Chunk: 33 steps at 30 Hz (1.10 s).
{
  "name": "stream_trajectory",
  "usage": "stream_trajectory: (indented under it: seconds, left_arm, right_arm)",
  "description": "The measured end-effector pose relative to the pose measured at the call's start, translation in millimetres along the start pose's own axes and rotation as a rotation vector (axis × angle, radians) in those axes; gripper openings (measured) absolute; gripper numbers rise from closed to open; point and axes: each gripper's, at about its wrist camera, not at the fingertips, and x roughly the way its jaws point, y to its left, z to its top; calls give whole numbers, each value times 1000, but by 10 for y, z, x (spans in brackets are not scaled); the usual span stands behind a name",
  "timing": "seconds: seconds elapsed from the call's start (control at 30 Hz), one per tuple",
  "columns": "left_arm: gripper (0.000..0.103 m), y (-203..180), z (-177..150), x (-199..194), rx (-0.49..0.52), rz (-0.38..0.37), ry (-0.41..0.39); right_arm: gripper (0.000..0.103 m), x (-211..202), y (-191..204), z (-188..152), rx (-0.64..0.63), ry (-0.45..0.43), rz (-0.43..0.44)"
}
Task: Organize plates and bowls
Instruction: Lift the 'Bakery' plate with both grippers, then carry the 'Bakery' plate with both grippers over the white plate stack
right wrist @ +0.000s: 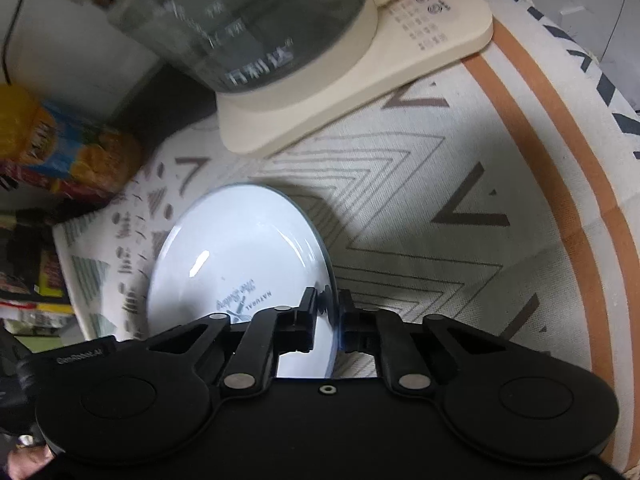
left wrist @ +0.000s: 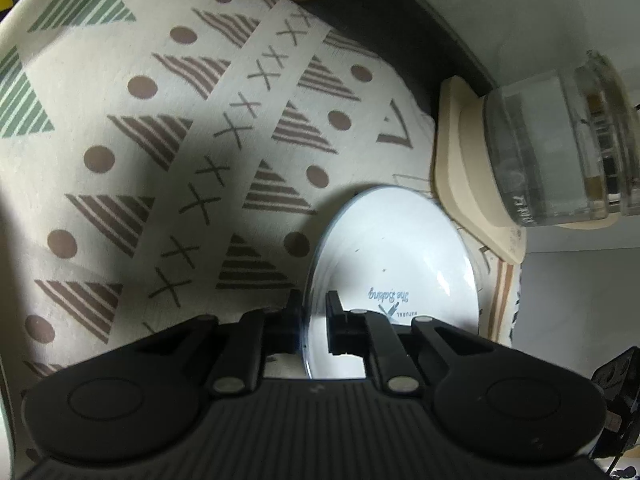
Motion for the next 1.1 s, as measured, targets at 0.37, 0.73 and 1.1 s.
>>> stream_trajectory:
  seconds: [0.37,0.73,1.1]
  left_arm:
    - [9,86,-6,-249,-20,-48,-46]
    - [9,246,-33,-634,-53,-61,-112]
    - [9,581,-89,-980,-122,-41,-183]
  right_arm:
    - [8,-215,204,-62,-95,-72,55]
    - [8,-323,524,-166,-171,-92,98]
    - [9,-258,920,-267,-270,-59,144]
